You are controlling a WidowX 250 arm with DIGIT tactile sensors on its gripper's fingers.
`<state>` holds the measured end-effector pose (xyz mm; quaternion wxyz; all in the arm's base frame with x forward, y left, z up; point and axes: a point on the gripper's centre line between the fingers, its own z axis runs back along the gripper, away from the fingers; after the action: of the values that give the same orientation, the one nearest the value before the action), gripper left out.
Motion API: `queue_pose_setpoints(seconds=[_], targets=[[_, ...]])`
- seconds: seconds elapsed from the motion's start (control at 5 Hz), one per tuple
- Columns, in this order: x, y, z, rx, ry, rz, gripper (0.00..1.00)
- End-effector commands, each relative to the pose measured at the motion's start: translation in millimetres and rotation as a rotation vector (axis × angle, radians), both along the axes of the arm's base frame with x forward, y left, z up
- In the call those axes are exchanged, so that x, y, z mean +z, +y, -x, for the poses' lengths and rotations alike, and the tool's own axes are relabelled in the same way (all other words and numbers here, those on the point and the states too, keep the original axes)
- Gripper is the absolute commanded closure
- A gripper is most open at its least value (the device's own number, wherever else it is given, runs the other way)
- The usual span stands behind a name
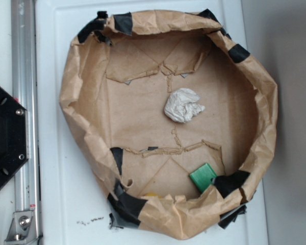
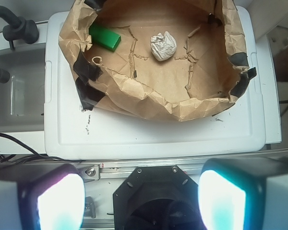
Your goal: Grab the white paper.
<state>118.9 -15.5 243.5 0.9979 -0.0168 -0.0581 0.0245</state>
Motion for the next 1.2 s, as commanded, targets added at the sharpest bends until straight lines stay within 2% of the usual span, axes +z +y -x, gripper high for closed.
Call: queue_pose_setpoints(seconds=[0.0, 0.2, 0.4, 0.6, 0.8, 1.0], targets=[[0.0, 0.0, 0.0, 0.000, 0.000, 0.000, 0.00], [-29.9, 16.7, -50.0, 0.132, -0.086, 0.033, 0.00], [-56.1, 31.2, -98.8, 0.292, -0.159, 0.110, 0.00], [-106.1, 52.9, -140.9, 0.455, -0.174, 0.115, 0.00], [-159.1, 55.3, -162.4, 0.442, -0.091, 0.079, 0.00], [-175.9, 39.9, -178.4, 0.360, -0.087, 0.045, 0.00]])
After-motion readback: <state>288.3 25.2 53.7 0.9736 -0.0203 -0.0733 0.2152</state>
